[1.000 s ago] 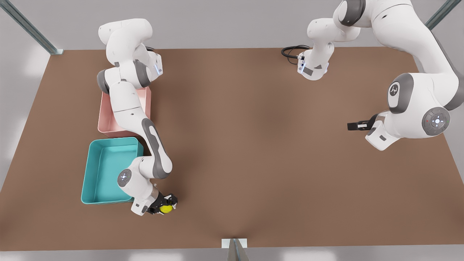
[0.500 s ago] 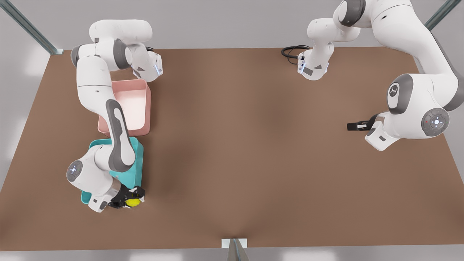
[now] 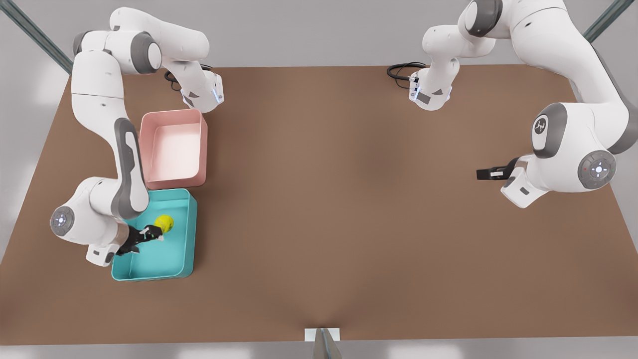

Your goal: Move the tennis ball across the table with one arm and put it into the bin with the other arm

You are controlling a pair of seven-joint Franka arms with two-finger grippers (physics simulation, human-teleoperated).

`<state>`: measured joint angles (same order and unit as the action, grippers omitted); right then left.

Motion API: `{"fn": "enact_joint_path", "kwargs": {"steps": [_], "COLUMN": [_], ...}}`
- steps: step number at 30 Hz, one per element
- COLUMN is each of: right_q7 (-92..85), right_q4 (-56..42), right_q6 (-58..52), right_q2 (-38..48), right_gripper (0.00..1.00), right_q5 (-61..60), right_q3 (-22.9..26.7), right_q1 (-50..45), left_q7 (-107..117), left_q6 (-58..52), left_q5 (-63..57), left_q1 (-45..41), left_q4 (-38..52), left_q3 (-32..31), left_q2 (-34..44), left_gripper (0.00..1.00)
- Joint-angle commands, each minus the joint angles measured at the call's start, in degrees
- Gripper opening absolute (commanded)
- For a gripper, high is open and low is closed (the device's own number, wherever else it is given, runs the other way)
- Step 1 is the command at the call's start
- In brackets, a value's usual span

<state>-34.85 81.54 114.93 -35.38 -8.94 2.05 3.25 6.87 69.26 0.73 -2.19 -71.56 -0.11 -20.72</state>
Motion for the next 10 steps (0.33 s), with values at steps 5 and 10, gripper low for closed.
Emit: {"fn": "enact_joint_path", "kwargs": {"steps": [5,10], "right_q7": [38.4,38.7], "right_q4": [-15.4,-4.4], "right_q6": [-41.5,-39.3], "right_q2": [11.3,24.2], "right_gripper": [1.00,1.00], "right_q5": [14.0,11.0], "right_q3": [-1.2,-2.1], "right_q1": [-4.6,-1.2], "left_q7": [0.2,0.2], "left_q6": [-0.7,-0.8], "left_q5": [0.0,0.0], "left_q1": [-0.1,-0.1], "left_q4": [0.1,0.0], "left_q3": [-0.1,-0.1], "left_q2": [0.1,0.1], "left_gripper": [1.00,1.00]}}
